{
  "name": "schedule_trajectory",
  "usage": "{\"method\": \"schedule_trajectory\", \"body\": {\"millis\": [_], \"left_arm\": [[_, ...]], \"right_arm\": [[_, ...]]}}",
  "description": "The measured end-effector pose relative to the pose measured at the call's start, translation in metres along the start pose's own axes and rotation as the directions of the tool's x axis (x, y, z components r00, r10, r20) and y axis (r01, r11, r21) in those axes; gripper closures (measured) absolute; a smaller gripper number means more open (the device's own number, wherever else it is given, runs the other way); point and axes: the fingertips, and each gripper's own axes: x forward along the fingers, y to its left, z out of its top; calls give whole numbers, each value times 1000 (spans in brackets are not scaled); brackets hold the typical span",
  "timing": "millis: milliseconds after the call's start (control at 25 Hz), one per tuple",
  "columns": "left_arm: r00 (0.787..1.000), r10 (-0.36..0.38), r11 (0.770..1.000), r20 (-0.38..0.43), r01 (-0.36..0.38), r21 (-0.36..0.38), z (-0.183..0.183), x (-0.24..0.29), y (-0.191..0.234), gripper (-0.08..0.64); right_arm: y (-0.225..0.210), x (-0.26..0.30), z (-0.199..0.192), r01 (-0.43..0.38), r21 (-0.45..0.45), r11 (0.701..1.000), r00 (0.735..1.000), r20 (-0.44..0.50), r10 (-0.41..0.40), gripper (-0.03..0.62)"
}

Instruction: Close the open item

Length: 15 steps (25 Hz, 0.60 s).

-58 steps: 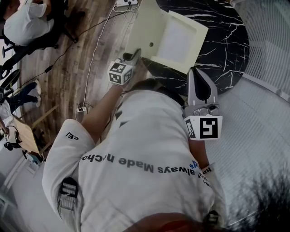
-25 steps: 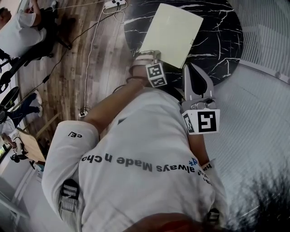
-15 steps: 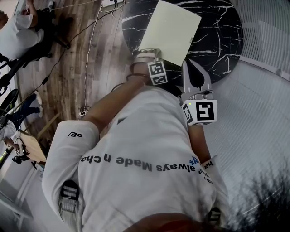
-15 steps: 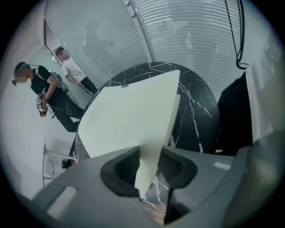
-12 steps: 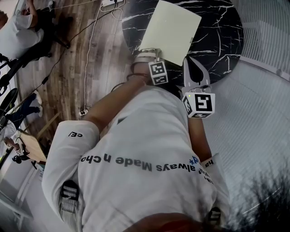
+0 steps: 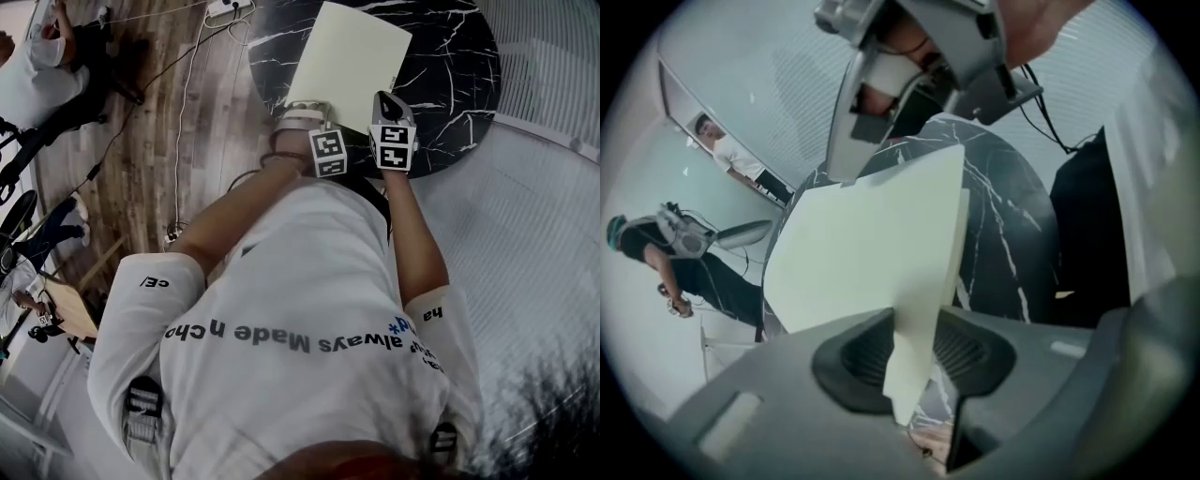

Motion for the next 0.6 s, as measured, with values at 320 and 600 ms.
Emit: {"method": "schedule_trajectory", "body": {"millis": [320,600], "left_arm": [[999,15,996,-42,-11,86,1,3,-2,443],[998,7,994,-61,0,111,1,4,-2,442]], "right_arm": [[-16,34,-1,41,-87,995,997,-57,-46,592],[-20,56,-11,32,-202,979,991,-122,-58,592]]}}
